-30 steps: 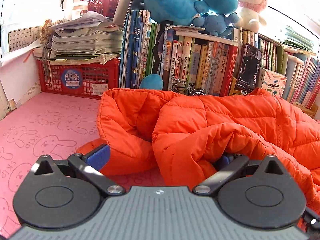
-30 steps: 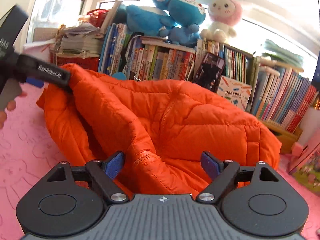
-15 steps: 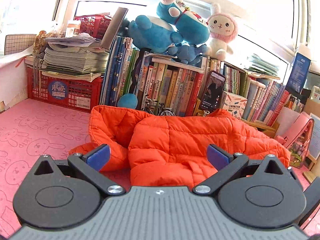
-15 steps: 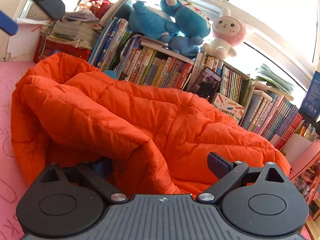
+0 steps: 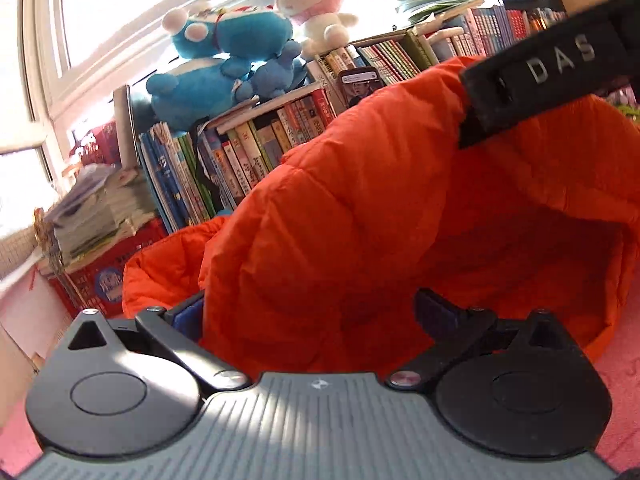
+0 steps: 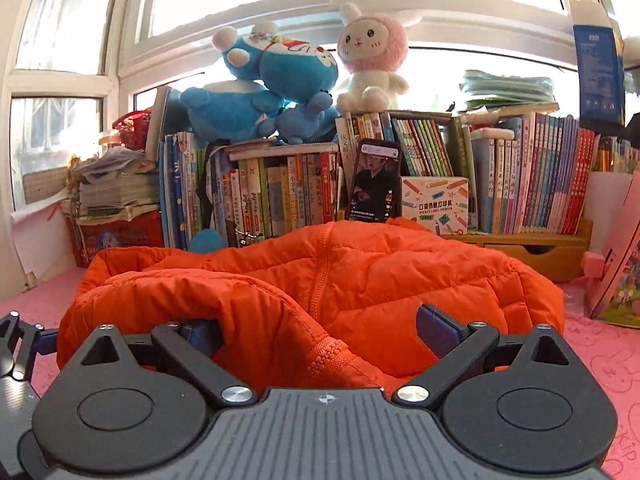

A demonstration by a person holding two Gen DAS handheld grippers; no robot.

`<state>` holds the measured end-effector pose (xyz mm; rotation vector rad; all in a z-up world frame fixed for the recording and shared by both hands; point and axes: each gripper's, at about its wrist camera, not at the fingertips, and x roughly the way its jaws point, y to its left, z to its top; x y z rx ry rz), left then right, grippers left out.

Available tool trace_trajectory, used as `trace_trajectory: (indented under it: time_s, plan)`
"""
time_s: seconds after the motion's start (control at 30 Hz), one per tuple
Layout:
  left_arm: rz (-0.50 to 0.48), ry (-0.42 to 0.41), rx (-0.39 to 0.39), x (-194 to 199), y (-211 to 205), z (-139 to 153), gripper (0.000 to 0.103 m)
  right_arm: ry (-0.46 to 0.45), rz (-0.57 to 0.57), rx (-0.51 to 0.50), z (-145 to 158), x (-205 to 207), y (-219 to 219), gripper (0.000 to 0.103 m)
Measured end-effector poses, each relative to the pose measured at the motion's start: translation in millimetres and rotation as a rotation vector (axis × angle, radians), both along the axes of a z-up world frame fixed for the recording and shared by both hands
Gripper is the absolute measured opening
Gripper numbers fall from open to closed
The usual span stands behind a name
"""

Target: Fold clothes

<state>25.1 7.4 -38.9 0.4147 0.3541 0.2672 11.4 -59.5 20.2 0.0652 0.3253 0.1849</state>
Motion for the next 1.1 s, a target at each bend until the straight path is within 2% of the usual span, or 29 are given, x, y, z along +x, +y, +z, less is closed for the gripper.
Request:
trace_trajectory:
  time_s: [0.07, 0.13, 0.23, 0.33, 0.43, 0.6, 0.77, 0.87, 0.93, 0.97, 1.0, 1.03, 1.07, 1.1]
  plan:
    - [0.026, -0.013, 0.069, 9.6, -4.4, -2.5, 0.103, 0.021, 0.017, 0.038, 1.8, 0.7, -6.6, 0.098]
    - [0.066, -0.023, 0.058, 14.5, 2.5, 3.8, 0.103, 0.049, 0.031, 0.079, 3.3, 1.0, -13.9, 0.098]
    - [0.071, -0.060, -0.072, -0.6, 24.9, 31.2, 0.103, 0.101, 0.067, 0.138, 3.3, 2.0, -25.8, 0.098]
    - [0.028, -0.108, -0.213, -28.3, 46.9, 64.3, 0.103, 0.129, 0.106, 0.119, 1.5, -0.7, -32.1, 0.099]
    - [-0.011, -0.136, -0.302, -47.6, 63.1, 89.0, 0.103, 0.083, 0.133, -0.025, 1.6, -15.0, -24.7, 0.103]
    - [-0.024, -0.081, -0.423, -53.6, 77.3, 99.0, 0.103, -0.075, 0.163, -0.314, -5.1, -61.7, 9.7, 0.103]
    - [-0.103, -0.048, -0.616, -64.7, 96.7, 103.3, 0.103, -0.328, 0.095, -0.688, -39.2, -111.5, 53.3, 0.103]
    - [-0.088, -0.052, -0.650, -71.9, 108.2, 102.4, 0.103, -0.391, 0.039, -0.797, -55.8, -120.9, 63.9, 0.101]
    - [-0.045, -0.061, -0.637, -75.9, 115.1, 100.2, 0.103, -0.398, -0.014, -0.789, -55.5, -119.1, 59.9, 0.095]
    - [-0.015, -0.062, -0.624, -77.3, 119.3, 98.1, 0.103, -0.401, -0.041, -0.785, -55.4, -118.2, 57.9, 0.085]
    - [0.013, -0.057, -0.615, -78.4, 123.3, 95.2, 0.103, -0.395, -0.068, -0.762, -52.1, -116.4, 53.7, 0.071]
    - [0.039, -0.048, -0.608, -79.0, 127.2, 91.7, 0.103, -0.381, -0.094, -0.725, -46.2, -113.8, 47.7, 0.062]
    - [0.054, -0.039, -0.604, -80.6, 129.9, 87.4, 0.103, -0.364, -0.119, -0.672, -38.3, -110.9, 39.0, 0.048]
    - [0.048, -0.031, -0.599, -82.8, 130.1, 83.5, 0.103, -0.343, -0.124, -0.611, -29.1, -108.4, 29.4, 0.047]
